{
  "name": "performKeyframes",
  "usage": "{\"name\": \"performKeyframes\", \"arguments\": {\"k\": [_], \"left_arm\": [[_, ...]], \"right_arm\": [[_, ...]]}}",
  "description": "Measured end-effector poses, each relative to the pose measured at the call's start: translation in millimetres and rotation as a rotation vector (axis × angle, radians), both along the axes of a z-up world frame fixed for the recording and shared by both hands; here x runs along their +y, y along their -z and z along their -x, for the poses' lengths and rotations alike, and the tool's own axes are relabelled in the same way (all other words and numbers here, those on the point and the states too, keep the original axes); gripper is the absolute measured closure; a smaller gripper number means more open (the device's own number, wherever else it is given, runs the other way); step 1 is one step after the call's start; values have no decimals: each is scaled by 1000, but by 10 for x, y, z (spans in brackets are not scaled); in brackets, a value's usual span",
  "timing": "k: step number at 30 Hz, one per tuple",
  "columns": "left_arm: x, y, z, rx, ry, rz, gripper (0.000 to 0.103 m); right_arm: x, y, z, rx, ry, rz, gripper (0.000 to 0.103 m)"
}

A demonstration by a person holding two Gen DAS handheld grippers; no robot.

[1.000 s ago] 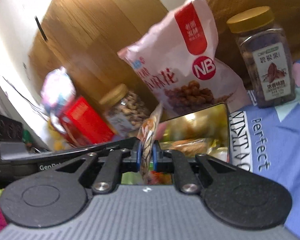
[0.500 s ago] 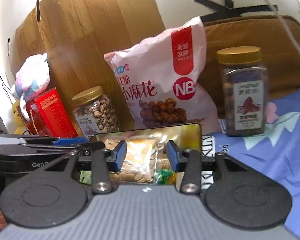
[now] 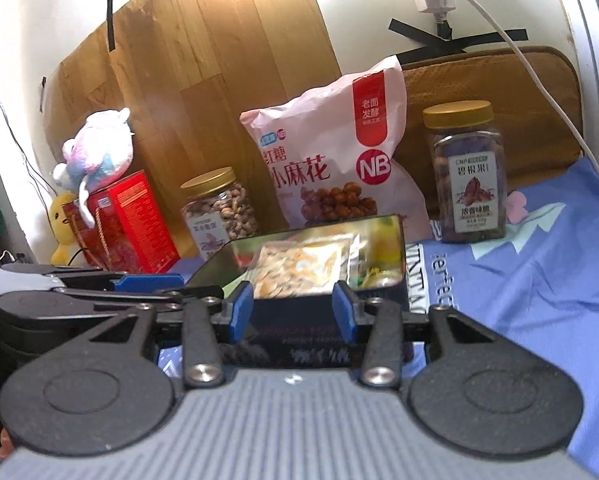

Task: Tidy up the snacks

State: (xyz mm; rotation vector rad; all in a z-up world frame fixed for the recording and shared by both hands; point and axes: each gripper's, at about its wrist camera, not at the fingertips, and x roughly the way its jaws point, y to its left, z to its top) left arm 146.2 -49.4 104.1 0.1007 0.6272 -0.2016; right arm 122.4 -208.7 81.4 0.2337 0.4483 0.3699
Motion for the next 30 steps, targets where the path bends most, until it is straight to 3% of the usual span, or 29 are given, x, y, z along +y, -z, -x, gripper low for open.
{"name": "performKeyframes", "arguments": {"k": [4, 8, 12, 15, 19, 22, 30], "left_arm": [[14, 26, 237, 7, 0, 15, 54], [16, 92, 487, 17, -7, 16, 44], [24, 175, 695, 25, -15, 8, 24], [42, 220, 818, 21, -22, -6, 22], [61, 255, 971, 17, -27, -8, 10], [76, 265, 1075, 8, -29, -9, 3], [78, 306, 1231, 12, -21, -16, 0]], "right_arm": [[-12, 19, 220, 3, 7, -20, 56], [-30, 44, 487, -5, 28, -41, 42], [-48, 83, 787, -27, 55, -67, 34], [-41, 136, 986, -39, 81, -81, 25], [6, 191, 1172, -41, 107, -76, 22], [-3, 209, 1261, -38, 138, -93, 10], [-49, 257, 1471, -23, 161, -164, 8]]}}
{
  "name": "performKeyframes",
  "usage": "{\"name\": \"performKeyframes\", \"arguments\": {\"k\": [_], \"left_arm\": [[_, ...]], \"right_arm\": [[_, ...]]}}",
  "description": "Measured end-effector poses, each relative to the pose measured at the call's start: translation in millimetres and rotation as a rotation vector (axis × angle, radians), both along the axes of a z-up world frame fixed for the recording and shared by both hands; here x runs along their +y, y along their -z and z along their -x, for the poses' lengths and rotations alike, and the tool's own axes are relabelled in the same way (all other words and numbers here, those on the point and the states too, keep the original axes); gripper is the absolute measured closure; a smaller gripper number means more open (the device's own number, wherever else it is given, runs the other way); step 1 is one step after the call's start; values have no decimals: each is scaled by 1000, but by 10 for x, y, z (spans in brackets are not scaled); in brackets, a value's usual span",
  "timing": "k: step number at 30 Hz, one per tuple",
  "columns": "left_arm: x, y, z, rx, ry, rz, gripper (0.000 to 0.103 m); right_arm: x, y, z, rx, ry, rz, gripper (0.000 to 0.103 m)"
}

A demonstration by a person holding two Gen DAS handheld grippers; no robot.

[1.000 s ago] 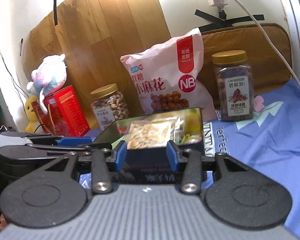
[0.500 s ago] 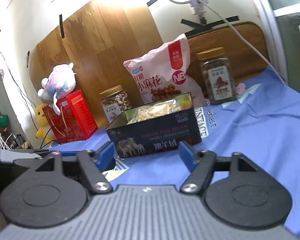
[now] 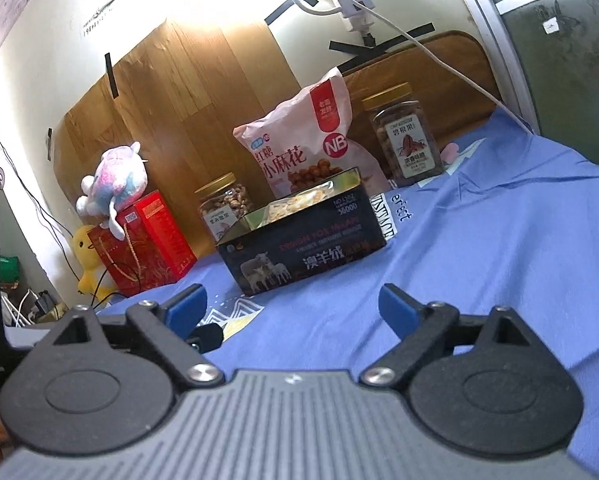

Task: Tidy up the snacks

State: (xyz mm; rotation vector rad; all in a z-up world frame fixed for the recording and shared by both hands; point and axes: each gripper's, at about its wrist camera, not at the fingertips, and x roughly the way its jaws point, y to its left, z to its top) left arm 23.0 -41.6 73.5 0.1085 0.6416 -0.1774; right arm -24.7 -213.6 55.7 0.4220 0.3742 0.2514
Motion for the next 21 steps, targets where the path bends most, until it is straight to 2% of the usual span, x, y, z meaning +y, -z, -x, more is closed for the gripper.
{"name": "performKeyframes", "arguments": {"k": [12, 21], "left_arm": [[61, -10, 112, -8, -20, 21, 0], [117, 12, 163, -11, -50, 11, 0]], "right_arm": [[94, -50, 197, -37, 39, 55, 8], [187, -44, 225, -5, 17, 43, 7]]}}
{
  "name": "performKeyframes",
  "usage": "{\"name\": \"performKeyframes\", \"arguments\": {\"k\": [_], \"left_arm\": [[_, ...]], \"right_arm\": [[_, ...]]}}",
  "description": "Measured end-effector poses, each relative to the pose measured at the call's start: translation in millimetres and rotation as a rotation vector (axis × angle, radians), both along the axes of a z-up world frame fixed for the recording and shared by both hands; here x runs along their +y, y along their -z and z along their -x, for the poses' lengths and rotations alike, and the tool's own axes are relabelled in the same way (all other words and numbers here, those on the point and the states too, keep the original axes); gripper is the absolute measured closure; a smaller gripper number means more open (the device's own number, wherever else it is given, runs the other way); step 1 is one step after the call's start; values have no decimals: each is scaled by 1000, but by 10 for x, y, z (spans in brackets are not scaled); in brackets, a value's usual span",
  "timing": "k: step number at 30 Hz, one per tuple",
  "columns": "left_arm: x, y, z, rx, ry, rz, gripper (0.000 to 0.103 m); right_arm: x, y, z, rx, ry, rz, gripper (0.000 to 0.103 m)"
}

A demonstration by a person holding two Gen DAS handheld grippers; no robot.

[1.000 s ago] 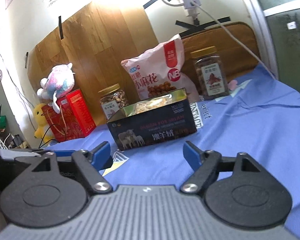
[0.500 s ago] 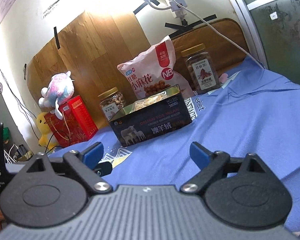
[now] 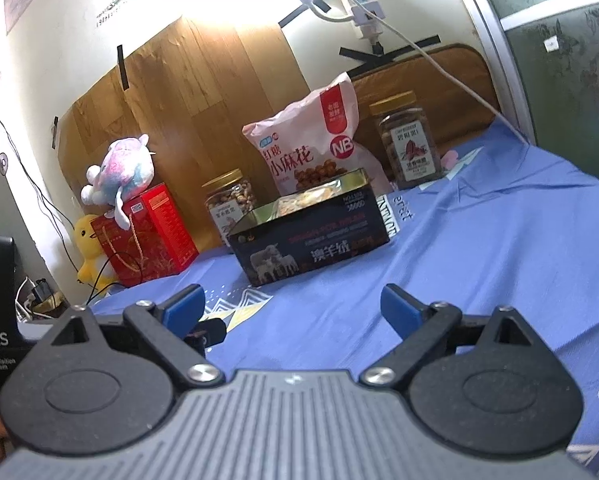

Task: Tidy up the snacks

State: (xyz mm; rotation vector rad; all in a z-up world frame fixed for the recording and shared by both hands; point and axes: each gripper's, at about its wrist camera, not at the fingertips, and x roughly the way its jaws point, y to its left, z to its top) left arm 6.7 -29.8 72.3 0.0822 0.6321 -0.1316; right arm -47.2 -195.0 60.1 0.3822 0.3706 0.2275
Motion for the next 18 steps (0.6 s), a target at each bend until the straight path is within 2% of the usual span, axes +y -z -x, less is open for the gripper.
{"name": "performKeyframes", "arguments": {"k": [18], "left_arm": [[82, 92, -13, 3, -47, -30, 0]], "right_arm": [[115, 69, -30, 35, -45, -4, 6]]}}
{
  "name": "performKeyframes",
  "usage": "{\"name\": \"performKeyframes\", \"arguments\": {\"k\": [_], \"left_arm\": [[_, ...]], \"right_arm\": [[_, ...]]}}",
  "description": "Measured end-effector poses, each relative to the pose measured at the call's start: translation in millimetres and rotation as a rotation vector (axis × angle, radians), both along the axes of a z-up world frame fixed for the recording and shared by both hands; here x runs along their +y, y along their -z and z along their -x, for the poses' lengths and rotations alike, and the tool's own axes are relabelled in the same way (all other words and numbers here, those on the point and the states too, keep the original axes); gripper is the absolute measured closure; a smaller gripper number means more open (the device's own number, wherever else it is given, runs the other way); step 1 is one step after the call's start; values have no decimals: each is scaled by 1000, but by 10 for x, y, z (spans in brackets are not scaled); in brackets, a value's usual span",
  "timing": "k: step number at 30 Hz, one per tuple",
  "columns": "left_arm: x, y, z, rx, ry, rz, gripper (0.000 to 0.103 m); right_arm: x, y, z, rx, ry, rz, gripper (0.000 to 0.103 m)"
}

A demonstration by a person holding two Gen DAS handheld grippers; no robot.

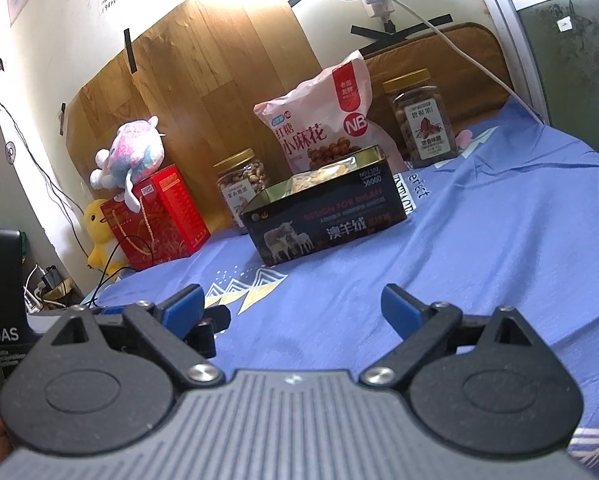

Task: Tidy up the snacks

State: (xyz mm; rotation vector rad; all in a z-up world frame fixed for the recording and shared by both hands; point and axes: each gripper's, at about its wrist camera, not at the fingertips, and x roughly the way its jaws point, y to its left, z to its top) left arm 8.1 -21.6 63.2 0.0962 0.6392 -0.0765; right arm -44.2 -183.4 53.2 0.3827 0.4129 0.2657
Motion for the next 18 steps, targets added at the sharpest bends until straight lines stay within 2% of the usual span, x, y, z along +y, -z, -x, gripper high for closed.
{"name": "performKeyframes", "arguments": {"k": [5, 10, 18], "left_arm": [[41, 28, -22, 4, -21, 2, 0], [33, 43, -28, -2, -54, -35, 0], [25, 63, -9, 8, -46, -42, 0]], "right_arm": [[5, 10, -10, 1, -2, 2, 6], [-10, 20, -11, 1, 0, -4, 6], [-19, 24, 6, -6, 3, -9, 6]]}}
